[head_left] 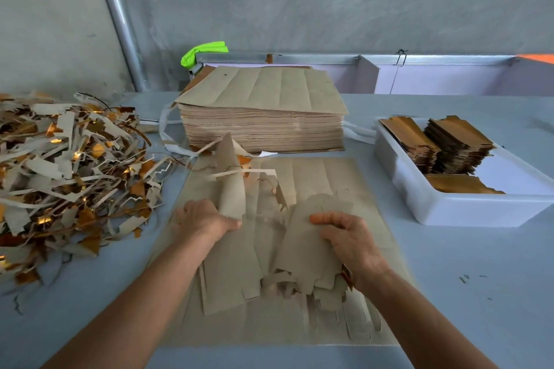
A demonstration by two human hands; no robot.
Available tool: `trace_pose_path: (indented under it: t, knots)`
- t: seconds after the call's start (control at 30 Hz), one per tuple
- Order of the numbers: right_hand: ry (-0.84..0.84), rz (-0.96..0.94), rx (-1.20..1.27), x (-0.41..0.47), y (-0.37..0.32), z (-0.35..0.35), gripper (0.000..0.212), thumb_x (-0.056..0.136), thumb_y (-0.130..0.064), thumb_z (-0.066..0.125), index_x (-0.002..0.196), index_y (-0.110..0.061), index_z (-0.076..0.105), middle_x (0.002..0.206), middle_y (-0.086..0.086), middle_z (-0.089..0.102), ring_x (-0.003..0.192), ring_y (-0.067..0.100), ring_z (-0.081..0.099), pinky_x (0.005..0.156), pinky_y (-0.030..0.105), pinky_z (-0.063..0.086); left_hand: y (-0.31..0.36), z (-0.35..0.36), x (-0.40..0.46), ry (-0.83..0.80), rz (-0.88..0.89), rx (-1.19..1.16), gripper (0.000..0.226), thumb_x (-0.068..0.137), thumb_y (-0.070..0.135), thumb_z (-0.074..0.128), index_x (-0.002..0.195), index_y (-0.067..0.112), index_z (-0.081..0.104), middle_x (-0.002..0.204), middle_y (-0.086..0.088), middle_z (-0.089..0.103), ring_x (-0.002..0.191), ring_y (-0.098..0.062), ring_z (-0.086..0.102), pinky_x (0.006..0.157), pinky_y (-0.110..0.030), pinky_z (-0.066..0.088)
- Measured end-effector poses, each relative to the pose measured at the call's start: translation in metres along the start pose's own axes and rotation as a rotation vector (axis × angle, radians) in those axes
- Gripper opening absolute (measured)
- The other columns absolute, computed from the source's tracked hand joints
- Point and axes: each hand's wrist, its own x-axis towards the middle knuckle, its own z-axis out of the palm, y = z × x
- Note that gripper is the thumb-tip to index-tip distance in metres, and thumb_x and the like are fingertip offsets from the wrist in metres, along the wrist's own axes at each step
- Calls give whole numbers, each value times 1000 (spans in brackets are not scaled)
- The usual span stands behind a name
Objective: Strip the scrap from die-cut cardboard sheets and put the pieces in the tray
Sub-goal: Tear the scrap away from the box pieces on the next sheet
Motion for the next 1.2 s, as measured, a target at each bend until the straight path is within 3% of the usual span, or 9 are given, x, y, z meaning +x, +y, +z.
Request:
trace_pose_path:
  t: [0.13,0.23,0.33,0.47,0.6,0.67,0.8,0.97,1.2]
  knots:
    - [74,-84,-52,1,-8,-12,15,87,-5,64,86,-19,70,90,1,68,81,16,66,68,29,58,12,-5,-11,-114,110,-552,30,68,17,83,89,10,64,93,-12,69,74,-22,63,65,-29,52]
    - [130,-188,-113,1,-29,-29,22,83,-4,68,73,-23,70,78,-1,68,64,8,64,56,22,54,26,-21,-20,-295,215,-750,31,70,13,81,95,18,62,91,-5,70,77,-19,66,61,-27,52]
    - [170,-334,-375,1,-59,-47,32,83,-6,67,65,-32,67,72,-17,62,62,0,59,53,13,46,40,-35,-25,-404,267,-826,39,71,11,79,106,16,62,96,-8,71,84,-23,68,69,-33,56]
    - [-21,-344,-860,-1,-71,-35,26,82,-9,63,66,-27,72,63,-21,61,58,-4,57,51,5,42,63,-34,-38,-526,313,-906,31,72,7,75,101,13,65,89,-7,73,72,-18,70,62,-29,59]
    - [-72,-228,-641,3,-51,-14,44,90,-36,60,48,-21,57,45,-15,51,44,-2,48,41,10,33,75,-12,-55,-572,313,-967,19,77,2,71,94,10,66,81,-9,72,63,-16,68,57,-26,57]
    - [-77,-183,-520,4,-41,-8,46,85,-40,66,48,-18,51,50,-11,49,43,0,45,45,12,34,77,1,-59,-533,288,-1012,14,78,4,72,89,10,66,79,-8,71,60,-14,67,55,-24,57]
    - [-76,2,-284,3,-28,-6,20,77,-17,77,68,-8,63,71,7,67,65,19,65,66,34,54,74,20,-52,-353,135,-1105,9,80,11,73,84,7,65,62,0,68,50,-11,62,52,-20,50]
    - [83,74,-61,5,-24,-21,33,74,-9,78,53,-15,54,57,5,61,53,18,56,57,31,50,57,29,-27,-59,-134,-1184,14,87,7,65,75,4,58,40,3,56,26,0,41,30,-10,28]
    - [347,-4,244,6,-21,-45,32,81,-14,72,57,-16,52,56,-1,57,59,18,53,51,28,45,21,20,1,257,-83,-889,9,86,9,65,87,4,57,79,-12,63,51,-13,47,48,-24,34]
